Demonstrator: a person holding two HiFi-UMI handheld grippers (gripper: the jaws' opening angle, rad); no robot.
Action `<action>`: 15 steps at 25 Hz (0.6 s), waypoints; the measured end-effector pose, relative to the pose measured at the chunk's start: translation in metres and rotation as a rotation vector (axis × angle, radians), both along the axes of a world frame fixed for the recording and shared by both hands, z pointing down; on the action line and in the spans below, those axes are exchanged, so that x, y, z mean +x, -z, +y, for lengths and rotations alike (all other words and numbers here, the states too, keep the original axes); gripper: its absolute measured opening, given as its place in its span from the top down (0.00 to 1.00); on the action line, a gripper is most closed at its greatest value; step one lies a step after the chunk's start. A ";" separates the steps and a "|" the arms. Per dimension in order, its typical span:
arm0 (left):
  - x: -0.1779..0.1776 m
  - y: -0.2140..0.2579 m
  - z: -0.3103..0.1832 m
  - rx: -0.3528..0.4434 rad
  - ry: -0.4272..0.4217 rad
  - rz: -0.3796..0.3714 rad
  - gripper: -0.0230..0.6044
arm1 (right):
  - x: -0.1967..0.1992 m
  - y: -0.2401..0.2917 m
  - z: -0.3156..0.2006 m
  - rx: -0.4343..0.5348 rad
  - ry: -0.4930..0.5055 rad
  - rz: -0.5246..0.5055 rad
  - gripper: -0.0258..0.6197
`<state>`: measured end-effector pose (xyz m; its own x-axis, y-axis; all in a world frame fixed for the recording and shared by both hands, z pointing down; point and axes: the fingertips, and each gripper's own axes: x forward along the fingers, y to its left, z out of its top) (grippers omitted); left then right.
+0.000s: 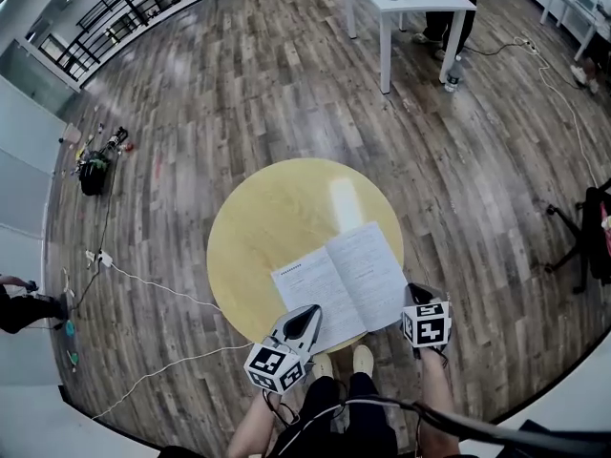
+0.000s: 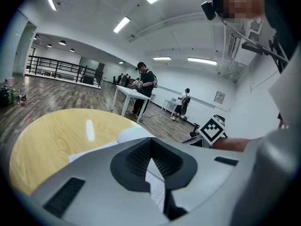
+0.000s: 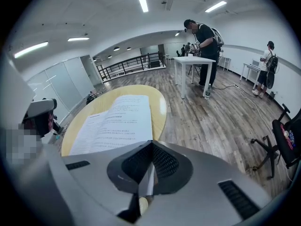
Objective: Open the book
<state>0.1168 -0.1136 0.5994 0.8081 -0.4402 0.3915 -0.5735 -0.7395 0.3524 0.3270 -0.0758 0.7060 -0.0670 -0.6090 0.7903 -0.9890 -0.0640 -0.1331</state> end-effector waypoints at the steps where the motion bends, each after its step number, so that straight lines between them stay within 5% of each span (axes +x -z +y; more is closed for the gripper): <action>1: 0.001 -0.005 0.001 -0.006 0.000 -0.001 0.97 | 0.002 -0.005 -0.002 -0.002 0.002 0.003 0.95; 15: 0.010 -0.048 0.009 -0.051 -0.004 -0.023 0.97 | 0.014 -0.053 0.002 -0.035 -0.001 0.003 0.95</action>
<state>0.1267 -0.1042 0.6473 0.8001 -0.4163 0.4319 -0.5793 -0.7232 0.3760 0.3413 -0.0742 0.7593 -0.0643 -0.5811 0.8113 -0.9894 -0.0691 -0.1279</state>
